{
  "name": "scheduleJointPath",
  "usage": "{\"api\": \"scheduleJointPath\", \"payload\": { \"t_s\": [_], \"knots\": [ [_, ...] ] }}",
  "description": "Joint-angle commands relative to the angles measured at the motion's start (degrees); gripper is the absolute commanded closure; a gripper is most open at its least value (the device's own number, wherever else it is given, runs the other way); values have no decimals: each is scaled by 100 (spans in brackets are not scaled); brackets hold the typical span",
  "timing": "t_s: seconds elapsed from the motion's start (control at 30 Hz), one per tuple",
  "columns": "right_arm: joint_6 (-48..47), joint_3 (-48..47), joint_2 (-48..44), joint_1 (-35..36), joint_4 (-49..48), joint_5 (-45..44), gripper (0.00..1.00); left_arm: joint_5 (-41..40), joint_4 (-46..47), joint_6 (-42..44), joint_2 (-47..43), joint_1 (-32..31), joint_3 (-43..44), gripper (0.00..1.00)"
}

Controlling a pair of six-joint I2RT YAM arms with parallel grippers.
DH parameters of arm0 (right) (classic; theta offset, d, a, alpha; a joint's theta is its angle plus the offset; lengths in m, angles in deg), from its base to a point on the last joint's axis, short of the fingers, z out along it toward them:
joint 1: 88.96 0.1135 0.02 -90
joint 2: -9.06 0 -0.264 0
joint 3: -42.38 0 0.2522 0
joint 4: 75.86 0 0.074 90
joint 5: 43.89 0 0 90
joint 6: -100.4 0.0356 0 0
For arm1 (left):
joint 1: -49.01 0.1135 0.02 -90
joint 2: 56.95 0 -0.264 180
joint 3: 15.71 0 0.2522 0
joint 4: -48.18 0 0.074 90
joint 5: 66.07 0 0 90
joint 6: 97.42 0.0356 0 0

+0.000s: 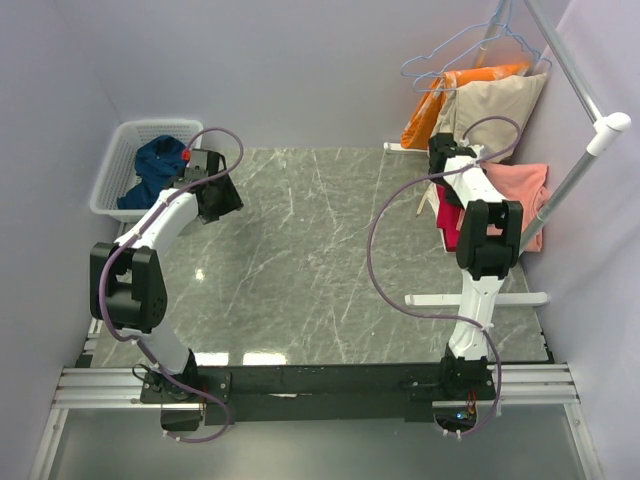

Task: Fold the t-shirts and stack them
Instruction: Neatly place the folded tshirt to the corner

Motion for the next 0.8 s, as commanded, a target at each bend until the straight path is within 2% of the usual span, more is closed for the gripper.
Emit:
{"api": "scheduleJointPath", "payload": {
  "t_s": [0.0,0.13,0.17,0.23,0.27,0.33,0.4,0.47,0.5,0.77],
  "knots": [
    [219,-155,165,-47,253,-322,54,75,103,14,-27,10,138,34],
    [307,-173,227,-214,350,-287,72,66,85,14,-53,10,156,34],
    [307,-147,218,-214,367,-244,79,57,94,22,-53,10,156,34],
    [333,-147,192,-214,385,-199,85,66,77,14,-62,10,164,34],
    [351,-155,183,-214,402,-156,92,66,76,22,-71,10,164,34],
    [333,-121,113,-214,385,-111,95,66,76,22,-88,10,156,34],
    [324,-112,77,-214,350,-102,85,75,76,14,-106,10,147,34],
    [289,-85,7,-214,245,-41,68,84,85,5,-132,10,121,34],
    [272,-59,-37,-205,201,3,65,84,94,5,-158,10,94,34],
    [148,-173,-169,-135,77,135,62,101,138,-13,-185,10,6,34]
  ]
}}
